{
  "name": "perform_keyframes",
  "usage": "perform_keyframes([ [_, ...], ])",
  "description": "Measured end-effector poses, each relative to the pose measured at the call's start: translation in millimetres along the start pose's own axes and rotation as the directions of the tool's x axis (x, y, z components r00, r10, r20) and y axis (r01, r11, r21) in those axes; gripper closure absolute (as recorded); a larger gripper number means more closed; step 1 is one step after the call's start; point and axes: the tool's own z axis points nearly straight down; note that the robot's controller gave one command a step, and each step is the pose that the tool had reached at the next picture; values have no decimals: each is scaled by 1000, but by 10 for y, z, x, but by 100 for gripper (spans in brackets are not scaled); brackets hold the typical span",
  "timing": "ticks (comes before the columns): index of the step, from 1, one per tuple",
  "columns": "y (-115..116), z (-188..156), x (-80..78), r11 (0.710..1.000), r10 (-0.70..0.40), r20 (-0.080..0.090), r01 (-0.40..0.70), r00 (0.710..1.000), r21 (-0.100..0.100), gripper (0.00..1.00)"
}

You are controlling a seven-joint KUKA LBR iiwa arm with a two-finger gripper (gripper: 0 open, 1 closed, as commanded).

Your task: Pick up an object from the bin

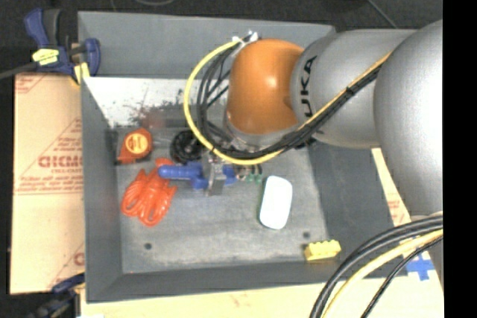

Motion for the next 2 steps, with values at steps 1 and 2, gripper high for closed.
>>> perform_keyframes([
  [1,1,-188,-9,1000,0,4,0,1000,0,100],
  [2,2,-344,-11,1000,0,4,0,1000,0,100],
])
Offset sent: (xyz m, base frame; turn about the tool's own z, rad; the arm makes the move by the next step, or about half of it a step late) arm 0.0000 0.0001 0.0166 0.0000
